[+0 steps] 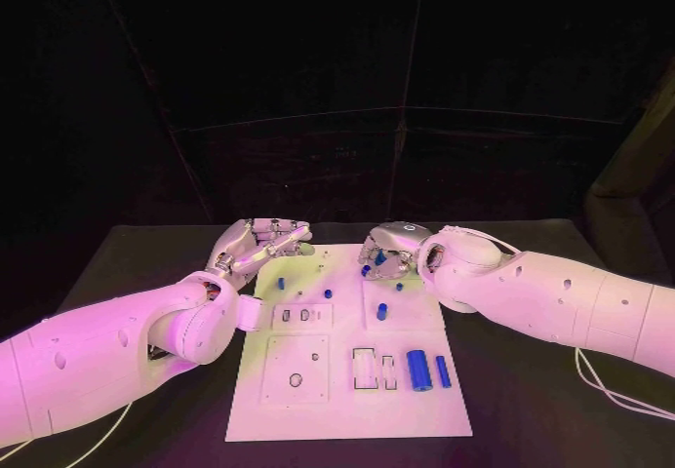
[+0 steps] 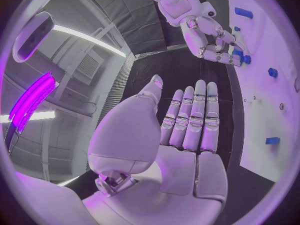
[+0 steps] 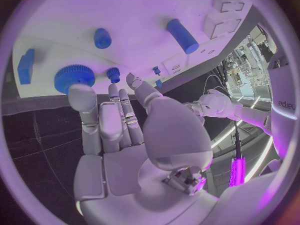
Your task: Assemble the parts on the task board
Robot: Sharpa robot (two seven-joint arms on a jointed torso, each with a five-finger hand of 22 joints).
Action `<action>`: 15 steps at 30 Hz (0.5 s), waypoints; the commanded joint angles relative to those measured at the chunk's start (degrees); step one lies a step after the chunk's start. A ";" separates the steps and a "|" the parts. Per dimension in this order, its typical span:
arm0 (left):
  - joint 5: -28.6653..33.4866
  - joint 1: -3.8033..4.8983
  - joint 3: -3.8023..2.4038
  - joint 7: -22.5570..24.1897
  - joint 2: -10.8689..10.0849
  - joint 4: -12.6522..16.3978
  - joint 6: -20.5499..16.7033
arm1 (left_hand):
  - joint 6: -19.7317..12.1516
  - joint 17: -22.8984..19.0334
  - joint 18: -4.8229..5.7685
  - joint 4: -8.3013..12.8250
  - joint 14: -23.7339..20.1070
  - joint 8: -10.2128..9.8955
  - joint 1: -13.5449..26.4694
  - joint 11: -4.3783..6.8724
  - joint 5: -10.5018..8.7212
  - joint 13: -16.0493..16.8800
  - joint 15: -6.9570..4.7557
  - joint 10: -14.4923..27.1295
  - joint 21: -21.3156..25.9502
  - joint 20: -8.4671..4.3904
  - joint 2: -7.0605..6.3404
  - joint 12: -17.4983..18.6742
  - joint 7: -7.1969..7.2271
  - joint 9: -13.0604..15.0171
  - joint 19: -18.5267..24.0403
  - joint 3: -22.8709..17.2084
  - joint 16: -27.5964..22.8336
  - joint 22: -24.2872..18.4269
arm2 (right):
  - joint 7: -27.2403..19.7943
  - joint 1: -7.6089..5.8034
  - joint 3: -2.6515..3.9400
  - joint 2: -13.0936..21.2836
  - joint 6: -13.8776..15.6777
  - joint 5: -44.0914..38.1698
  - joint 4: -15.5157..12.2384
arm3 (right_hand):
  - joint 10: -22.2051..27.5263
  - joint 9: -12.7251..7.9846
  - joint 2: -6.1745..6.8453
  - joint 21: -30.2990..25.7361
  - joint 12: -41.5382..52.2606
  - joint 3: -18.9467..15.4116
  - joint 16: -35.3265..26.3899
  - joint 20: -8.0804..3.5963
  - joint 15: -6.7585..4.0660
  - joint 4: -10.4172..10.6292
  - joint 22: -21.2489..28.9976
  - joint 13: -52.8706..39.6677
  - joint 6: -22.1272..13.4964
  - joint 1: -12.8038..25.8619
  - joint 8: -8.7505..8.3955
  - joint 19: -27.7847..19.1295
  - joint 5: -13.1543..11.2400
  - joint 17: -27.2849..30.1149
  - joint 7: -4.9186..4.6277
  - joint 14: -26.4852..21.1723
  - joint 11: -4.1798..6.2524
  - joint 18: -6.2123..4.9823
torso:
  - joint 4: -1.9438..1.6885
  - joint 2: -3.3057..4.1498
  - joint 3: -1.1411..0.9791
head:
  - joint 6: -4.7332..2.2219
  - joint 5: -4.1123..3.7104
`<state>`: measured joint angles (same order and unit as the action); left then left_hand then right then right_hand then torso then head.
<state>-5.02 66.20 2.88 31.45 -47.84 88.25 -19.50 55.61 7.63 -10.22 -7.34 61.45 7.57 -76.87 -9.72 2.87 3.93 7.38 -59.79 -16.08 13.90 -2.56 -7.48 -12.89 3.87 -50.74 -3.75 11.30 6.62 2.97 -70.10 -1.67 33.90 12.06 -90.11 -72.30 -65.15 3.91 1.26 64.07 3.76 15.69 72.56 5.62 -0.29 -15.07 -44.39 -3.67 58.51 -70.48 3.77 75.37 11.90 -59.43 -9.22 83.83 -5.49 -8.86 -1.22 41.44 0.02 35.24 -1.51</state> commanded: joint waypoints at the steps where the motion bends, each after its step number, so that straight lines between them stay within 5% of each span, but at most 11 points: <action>1: -0.41 0.08 -0.05 -0.04 -0.08 0.30 0.79 | 0.37 0.05 -0.35 0.38 0.31 -0.19 0.48 0.00 -0.10 -0.08 -0.06 -0.48 -0.04 -0.06 -0.12 0.34 0.09 -0.09 -0.40 0.00 -0.37 -0.05 | 2.00 -0.16 0.06 -0.33 -2.79 -1.78 0.37 | 0.52 -0.06 0.12 0.41 -0.17 0.52 0.45 0.05 0.40 -0.07 -0.41 0.05 -0.40 0.02 -0.18 0.50 -0.04 -0.18 0.10 2.31 0.02 1.05 | -0.05 0.08 0.01 | 0.19 0.00; 15: -0.41 0.10 -0.06 -0.33 -0.63 0.65 1.05 | 0.38 0.06 -0.34 0.40 0.31 -0.22 0.51 -0.01 -0.10 -0.08 -0.05 -0.48 -0.04 -0.06 -0.14 0.39 0.08 -0.09 -0.44 0.02 -0.41 -0.07 | 3.12 -0.17 0.06 -1.39 -2.91 -3.46 1.45 | 0.87 0.01 -0.47 1.25 -0.05 1.72 1.09 0.14 0.45 0.14 -1.15 0.01 -0.30 -0.32 -0.07 0.62 -0.74 -0.46 0.10 2.15 -0.01 1.11 | -0.06 0.26 -0.05 | 0.70 0.44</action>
<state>-5.07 66.21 2.88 31.10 -48.44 88.76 -19.31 55.60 7.62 -10.22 -7.34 61.44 7.56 -76.87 -9.72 2.88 3.93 7.38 -59.79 -16.08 13.91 -2.56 -7.31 -12.89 3.83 -50.73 -3.75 11.09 6.62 5.29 -70.16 -1.64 32.59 9.72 -92.32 -70.89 -64.67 3.91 1.26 64.95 3.76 17.12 73.54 5.83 -0.09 -14.77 -45.49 -3.68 58.32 -70.48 3.77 75.57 11.41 -59.86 -9.03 84.04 -5.42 -8.88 -1.26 41.68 0.01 35.86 -1.13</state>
